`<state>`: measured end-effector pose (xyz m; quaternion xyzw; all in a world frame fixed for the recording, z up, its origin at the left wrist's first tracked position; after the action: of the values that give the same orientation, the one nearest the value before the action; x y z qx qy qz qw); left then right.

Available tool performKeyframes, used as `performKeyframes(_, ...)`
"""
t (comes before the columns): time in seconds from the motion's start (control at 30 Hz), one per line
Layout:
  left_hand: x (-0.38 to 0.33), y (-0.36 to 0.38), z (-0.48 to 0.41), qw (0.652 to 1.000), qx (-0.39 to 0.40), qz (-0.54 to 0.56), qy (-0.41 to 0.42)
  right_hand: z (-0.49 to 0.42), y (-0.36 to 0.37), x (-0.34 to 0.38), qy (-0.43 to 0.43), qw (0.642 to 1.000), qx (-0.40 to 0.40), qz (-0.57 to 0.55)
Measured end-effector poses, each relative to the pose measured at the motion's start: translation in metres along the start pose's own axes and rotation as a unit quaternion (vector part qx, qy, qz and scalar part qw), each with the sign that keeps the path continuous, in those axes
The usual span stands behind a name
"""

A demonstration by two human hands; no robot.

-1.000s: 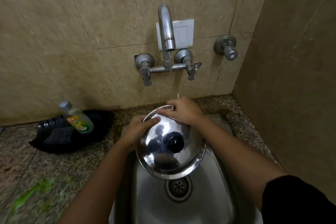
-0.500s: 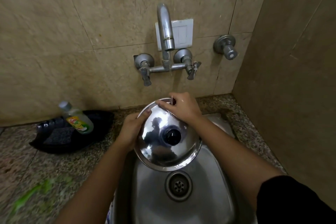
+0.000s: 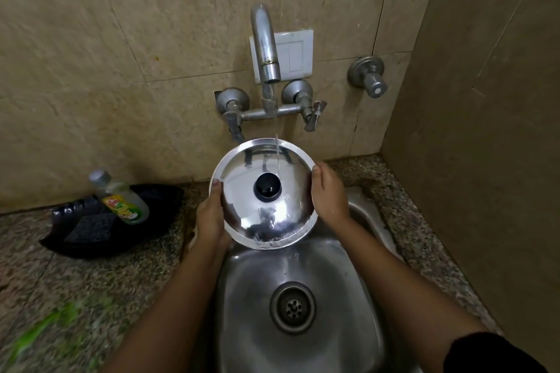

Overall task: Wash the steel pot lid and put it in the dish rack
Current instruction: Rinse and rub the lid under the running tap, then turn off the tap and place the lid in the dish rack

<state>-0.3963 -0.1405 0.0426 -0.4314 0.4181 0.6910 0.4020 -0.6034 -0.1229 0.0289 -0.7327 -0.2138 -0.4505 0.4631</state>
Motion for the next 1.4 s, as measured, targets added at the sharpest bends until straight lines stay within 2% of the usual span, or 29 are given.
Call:
performKeyframes(0.13,0.004,0.02,0.004,0.999,0.006,-0.049,-0.02,-0.003,-0.01,-0.008,0.024,0.999,-0.026,0.001)
performKeyframes(0.27,0.007,0.04,0.014,0.999,0.029,-0.033,-0.028,-0.006,-0.024,-0.015,0.048,0.997,-0.061,0.014)
performKeyframes(0.47,0.003,0.044,0.028,0.99,0.106,-0.091,0.034,0.003,-0.032,-0.025,0.06,0.99,-0.129,0.01)
performKeyframes(0.63,-0.006,0.033,0.041,0.976,0.152,-0.132,0.081,0.017,-0.028,-0.017,0.014,0.988,-0.142,-0.056)
performKeyframes(0.93,-0.038,-0.005,0.042,0.97,0.13,-0.166,0.122,-0.028,-0.025,0.056,-0.069,0.991,-0.112,-0.037)
performKeyframes(1.07,-0.047,-0.015,0.045,0.976,0.113,-0.143,0.116,-0.043,-0.021,0.071,-0.065,0.981,-0.168,-0.073)
performKeyframes(1.23,-0.049,-0.026,0.047,0.974,0.103,-0.155,0.125,-0.043,-0.022,0.074,-0.126,0.972,-0.198,0.031)
performKeyframes(1.33,-0.048,-0.026,0.053,0.973,0.106,-0.148,0.139,-0.036,-0.032,0.074,-0.138,0.973,-0.155,0.103)
performKeyframes(1.4,-0.05,-0.025,0.06,0.974,0.102,-0.137,0.148,-0.026,-0.036,0.068,-0.095,0.989,-0.061,0.095)
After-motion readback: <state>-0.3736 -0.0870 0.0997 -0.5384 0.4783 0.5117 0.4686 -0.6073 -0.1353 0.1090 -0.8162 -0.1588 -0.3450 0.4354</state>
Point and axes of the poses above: each hand's wrist, its own z-axis away from the middle knuckle, its own y-axis out of the palm, x = y × z, the point moved 1 cm from there along -z, towards the middle knuckle, and after that the axes turned 5 degrees about y, right-handed, at the moved point
